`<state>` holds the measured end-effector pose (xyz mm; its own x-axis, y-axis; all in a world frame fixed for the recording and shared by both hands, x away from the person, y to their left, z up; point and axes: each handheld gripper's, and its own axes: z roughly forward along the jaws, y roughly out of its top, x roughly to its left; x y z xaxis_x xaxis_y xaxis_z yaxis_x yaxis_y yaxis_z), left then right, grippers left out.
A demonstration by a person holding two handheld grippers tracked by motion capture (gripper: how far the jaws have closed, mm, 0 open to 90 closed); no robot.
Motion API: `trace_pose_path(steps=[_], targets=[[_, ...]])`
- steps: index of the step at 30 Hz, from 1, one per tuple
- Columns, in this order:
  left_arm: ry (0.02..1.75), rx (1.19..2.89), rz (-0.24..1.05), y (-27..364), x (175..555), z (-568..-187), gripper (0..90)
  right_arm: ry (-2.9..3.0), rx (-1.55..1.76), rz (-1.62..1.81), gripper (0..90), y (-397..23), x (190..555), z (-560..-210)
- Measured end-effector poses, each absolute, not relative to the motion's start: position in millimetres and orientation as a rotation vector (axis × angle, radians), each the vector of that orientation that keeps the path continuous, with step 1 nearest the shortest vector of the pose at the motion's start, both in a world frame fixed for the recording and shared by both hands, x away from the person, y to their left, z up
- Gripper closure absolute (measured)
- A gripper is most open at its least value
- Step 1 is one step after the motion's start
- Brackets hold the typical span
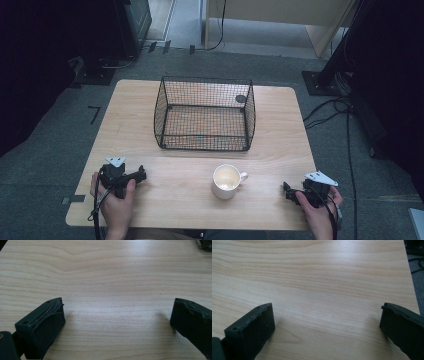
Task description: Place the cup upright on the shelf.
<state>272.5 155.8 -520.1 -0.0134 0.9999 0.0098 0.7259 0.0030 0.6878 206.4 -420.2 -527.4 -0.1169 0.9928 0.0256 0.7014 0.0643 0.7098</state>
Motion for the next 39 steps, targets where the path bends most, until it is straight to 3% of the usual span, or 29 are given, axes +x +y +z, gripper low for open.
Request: trace_pose_path(steps=[28, 39], targets=[[1.783, 1.781, 0.719, 155, 272, -520, 0.0, 2.02, 1.515, 1.057, 0.0, -372, 221, -494], [1.779, 1.784, 0.718, 155, 272, -520, 0.0, 2.065, 1.44, 1.142, 7.4, -341, 231, -482]])
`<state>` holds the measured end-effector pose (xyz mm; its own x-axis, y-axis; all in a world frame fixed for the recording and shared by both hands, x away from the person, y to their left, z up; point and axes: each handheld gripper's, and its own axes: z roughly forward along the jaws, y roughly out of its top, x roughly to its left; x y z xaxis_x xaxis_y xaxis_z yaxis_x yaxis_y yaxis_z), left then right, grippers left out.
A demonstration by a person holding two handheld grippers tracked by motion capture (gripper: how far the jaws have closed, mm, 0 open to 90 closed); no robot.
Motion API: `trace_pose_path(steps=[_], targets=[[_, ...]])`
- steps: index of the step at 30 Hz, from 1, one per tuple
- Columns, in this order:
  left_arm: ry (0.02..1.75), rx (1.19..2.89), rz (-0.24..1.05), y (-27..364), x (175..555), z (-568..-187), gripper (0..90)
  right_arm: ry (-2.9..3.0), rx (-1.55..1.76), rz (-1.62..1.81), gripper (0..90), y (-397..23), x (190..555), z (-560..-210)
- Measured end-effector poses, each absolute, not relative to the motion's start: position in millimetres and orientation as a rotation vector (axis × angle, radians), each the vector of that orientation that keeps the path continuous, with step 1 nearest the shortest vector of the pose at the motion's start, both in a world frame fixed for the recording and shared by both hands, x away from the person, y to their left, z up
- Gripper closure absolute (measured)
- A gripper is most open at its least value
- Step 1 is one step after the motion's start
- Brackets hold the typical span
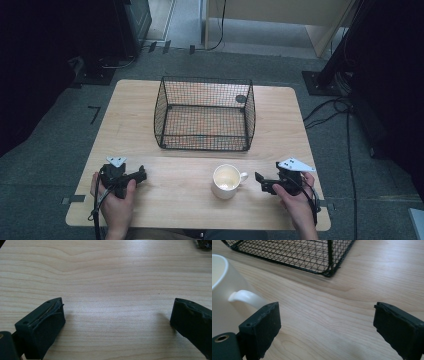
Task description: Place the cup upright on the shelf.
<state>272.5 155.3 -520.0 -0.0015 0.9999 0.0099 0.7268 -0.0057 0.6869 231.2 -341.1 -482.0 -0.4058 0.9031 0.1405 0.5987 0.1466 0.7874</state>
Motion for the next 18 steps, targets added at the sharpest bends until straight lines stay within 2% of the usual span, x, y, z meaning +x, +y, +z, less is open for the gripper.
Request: trace_pose_path(steps=[4, 6, 12, 14, 15, 18], targets=[[1.78, 1.783, 0.718, 155, 273, -520, 0.0, 2.106, 1.401, 1.168, 8.0, -333, 230, -482], [1.779, 1.783, 0.718, 155, 272, -520, 0.0, 2.114, 1.382, 1.175, 13.0, -330, 227, -483], [1.777, 1.787, 0.717, 155, 272, -520, 0.0, 2.183, 1.334, 1.204, 14.9, -321, 226, -486], [1.777, 1.788, 0.717, 155, 272, -520, 0.0, 2.221, 1.309, 1.224, 22.0, -315, 226, -487], [1.777, 1.787, 0.717, 155, 272, -520, 0.0, 2.221, 1.309, 1.224, 22.0, -315, 226, -487], [1.777, 1.787, 0.717, 155, 272, -520, 0.0, 2.246, 1.285, 1.247, 30.7, -310, 228, -488]])
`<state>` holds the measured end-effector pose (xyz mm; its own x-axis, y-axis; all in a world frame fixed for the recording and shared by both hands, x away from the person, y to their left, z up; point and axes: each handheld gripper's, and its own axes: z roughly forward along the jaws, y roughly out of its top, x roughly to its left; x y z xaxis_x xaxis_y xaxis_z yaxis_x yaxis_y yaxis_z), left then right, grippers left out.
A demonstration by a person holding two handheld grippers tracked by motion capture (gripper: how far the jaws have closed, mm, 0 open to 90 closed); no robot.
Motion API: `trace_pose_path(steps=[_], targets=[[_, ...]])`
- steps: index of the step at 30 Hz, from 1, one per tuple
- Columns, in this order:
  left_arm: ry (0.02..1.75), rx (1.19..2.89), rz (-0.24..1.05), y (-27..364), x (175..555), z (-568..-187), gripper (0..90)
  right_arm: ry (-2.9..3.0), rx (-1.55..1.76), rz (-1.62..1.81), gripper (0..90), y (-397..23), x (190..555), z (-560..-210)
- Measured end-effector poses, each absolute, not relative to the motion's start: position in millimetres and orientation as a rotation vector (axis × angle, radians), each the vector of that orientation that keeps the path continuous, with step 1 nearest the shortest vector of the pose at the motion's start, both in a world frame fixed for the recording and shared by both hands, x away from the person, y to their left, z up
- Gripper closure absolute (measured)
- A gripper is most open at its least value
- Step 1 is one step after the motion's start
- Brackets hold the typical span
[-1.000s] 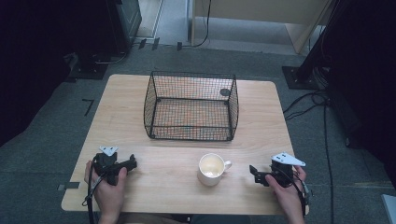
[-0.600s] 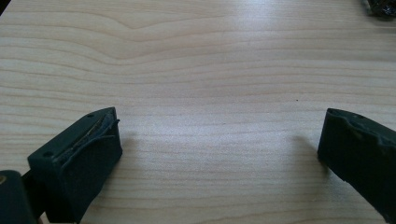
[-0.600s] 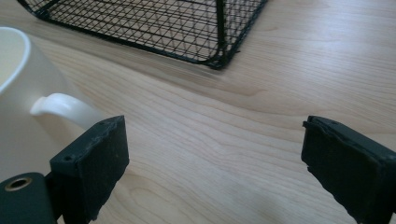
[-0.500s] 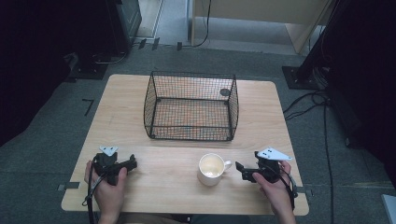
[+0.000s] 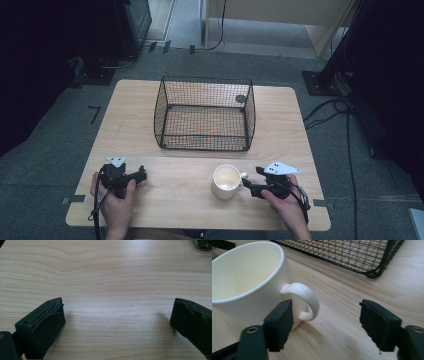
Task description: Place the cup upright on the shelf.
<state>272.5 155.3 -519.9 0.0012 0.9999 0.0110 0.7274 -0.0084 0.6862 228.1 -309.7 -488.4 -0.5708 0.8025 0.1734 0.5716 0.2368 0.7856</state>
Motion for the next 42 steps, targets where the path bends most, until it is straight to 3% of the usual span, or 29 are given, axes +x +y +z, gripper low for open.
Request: trace_pose_path(steps=[4, 13, 36, 42], targets=[[1.777, 1.787, 0.717, 155, 272, -520, 0.0, 2.273, 1.246, 1.28, 39.7, -306, 230, -489], [1.776, 1.788, 0.717, 155, 272, -520, 0.0, 2.307, 1.207, 1.346, 40.1, -304, 228, -488], [1.775, 1.79, 0.716, 155, 272, -520, 0.0, 2.429, 0.936, 1.468, 72.3, -260, 216, -495], [1.773, 1.79, 0.716, 155, 272, -520, 0.0, 2.442, 0.918, 1.47, 73.7, -250, 215, -496]])
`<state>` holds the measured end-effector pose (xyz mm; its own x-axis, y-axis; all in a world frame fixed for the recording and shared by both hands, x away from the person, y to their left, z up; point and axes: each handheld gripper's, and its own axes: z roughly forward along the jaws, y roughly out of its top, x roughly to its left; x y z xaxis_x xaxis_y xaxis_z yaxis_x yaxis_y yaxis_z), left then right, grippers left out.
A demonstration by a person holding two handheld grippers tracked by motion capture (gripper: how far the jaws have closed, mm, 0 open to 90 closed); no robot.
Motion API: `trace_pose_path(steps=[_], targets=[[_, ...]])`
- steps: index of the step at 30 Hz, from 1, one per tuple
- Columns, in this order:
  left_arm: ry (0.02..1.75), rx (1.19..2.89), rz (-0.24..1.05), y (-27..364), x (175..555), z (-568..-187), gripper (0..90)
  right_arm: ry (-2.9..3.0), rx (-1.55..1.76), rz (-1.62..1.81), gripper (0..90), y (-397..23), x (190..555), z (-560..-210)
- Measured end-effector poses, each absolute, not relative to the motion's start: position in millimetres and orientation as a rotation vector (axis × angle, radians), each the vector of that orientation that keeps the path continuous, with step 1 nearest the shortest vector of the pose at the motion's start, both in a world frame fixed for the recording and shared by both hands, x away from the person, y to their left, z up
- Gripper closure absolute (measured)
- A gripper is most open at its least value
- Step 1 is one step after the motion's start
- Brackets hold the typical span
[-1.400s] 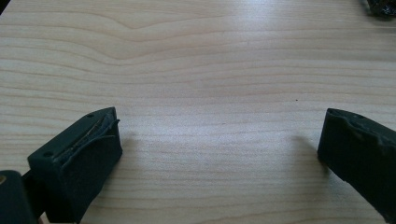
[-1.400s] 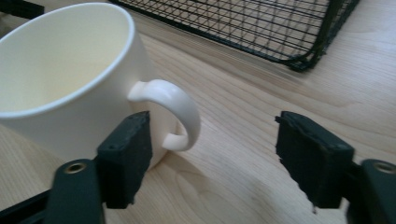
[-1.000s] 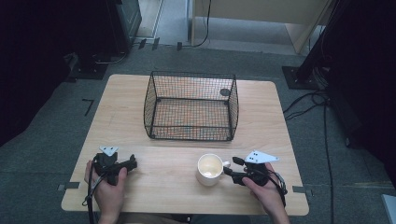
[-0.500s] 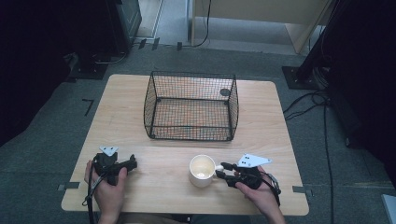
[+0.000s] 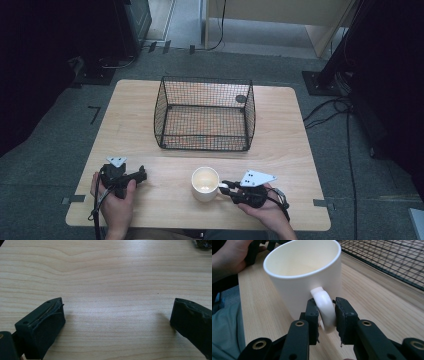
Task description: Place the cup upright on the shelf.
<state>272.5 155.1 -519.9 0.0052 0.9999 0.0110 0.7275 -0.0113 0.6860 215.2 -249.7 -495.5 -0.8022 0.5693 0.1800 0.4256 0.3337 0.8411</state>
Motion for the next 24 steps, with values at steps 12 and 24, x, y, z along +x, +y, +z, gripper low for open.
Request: trace_pose_path(steps=[12, 24], targets=[[1.771, 1.792, 0.715, 155, 272, -520, 0.0, 2.472, 0.836, 1.472, 77.8, -227, 211, -495], [1.769, 1.792, 0.714, 155, 272, -520, 0.0, 2.401, 0.822, 1.458, 80.6, -214, 210, -492]])
